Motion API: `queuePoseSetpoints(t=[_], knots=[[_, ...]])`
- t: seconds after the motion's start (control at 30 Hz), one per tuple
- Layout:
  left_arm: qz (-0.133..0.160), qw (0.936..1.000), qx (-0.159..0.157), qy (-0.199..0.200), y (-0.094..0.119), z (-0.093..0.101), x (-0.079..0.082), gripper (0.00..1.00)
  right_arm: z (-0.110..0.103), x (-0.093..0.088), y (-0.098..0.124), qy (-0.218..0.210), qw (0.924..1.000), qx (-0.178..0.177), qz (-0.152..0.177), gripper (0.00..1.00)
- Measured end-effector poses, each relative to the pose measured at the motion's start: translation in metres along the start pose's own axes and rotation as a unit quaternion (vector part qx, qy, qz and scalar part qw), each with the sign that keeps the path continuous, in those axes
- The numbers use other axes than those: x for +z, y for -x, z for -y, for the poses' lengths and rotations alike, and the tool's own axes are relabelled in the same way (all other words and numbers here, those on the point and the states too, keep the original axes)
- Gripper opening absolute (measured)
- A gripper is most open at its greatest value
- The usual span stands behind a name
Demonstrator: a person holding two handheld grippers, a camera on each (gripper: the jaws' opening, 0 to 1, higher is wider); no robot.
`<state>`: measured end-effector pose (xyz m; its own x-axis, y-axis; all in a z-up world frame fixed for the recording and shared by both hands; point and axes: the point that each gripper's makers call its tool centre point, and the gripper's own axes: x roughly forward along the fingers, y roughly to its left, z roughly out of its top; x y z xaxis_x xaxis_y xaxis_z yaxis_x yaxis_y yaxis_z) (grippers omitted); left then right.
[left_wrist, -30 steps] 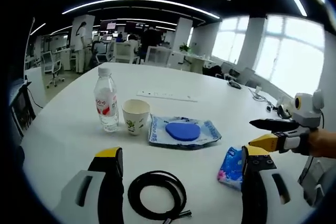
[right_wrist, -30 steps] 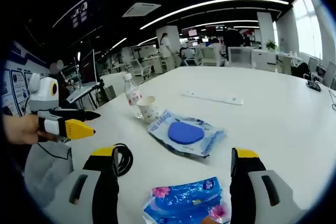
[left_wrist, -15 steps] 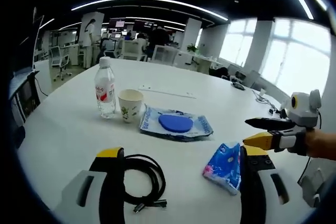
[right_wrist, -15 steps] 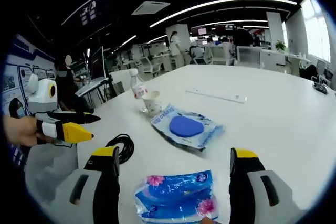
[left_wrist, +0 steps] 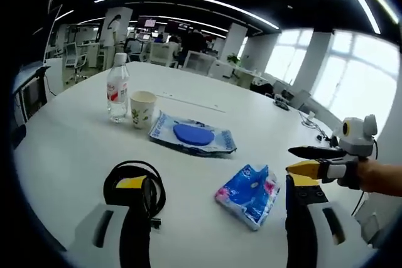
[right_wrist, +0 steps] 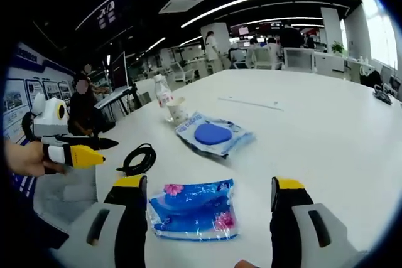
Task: Arrange the tabletop items into an orderly group along one side of the table until the central work area is clear of visible clutter.
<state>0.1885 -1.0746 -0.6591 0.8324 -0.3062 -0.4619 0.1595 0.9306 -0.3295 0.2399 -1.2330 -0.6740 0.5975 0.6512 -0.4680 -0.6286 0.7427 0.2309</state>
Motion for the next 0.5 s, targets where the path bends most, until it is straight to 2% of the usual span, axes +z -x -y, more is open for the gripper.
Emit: queuePoseSetpoints(t=[0.13, 0.4, 0.5], knots=[[-0.013, 0.9999, -0.007, 0.003, -0.006, 0.012, -0.012, 0.87, 0.007, -0.009, 0.005, -0.001, 1.0000, 0.000, -0.006, 0.78], [-0.027, 0.9995, -0.019, 0.003, -0.016, 0.032, -0.025, 0.82, 0.021, -0.020, 0.009, -0.010, 0.9999, -0.002, -0.013, 0.73], [-0.048, 0.9984, -0.028, -0.005, -0.023, 0.042, -0.037, 0.81, 0.026, -0.026, 0.008, -0.013, 0.9997, 0.000, -0.020, 0.71]])
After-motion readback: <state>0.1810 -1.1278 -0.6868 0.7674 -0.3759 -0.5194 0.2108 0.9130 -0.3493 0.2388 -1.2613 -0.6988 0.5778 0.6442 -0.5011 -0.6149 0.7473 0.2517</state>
